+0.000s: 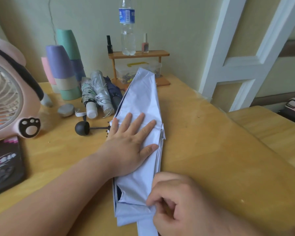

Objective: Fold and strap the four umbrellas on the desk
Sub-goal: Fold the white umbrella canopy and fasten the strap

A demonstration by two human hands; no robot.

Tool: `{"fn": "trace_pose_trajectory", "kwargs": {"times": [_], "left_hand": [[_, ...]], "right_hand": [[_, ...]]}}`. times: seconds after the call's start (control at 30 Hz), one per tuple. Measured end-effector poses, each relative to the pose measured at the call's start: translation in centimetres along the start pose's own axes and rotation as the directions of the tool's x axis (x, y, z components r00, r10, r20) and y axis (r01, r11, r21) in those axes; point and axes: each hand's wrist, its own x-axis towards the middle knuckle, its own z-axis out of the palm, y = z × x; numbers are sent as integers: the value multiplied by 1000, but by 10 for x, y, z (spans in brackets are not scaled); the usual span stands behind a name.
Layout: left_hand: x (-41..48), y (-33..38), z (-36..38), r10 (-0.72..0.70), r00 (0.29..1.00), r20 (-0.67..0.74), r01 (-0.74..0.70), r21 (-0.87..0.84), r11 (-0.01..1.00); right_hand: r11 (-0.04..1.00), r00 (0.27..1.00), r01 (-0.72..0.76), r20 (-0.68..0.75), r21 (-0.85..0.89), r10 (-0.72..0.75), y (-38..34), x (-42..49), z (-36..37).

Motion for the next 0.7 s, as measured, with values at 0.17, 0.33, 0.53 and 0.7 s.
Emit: {"fn": "trace_pose_trajectory", "kwargs": {"times": [0.17, 0.33, 0.53, 0.7], "left_hand": [[0, -1, -1, 24, 1000, 12, -24, -10, 1000], [-1, -1, -1, 29, 999, 30, -30, 23, 999], [-3, 1, -4, 41, 998, 57, -42, 20, 999], [-3, 0, -5, 47, 995, 85, -49, 20, 999]], "right_hand": [[1000, 967, -14, -253, 19, 18, -2, 26, -37], [965, 908, -256, -357, -56, 221, 18, 105, -62], [914, 874, -344, -282, 214, 395, 49, 139, -30], [980, 923, -181, -357, -78, 142, 66, 131, -20]]}}
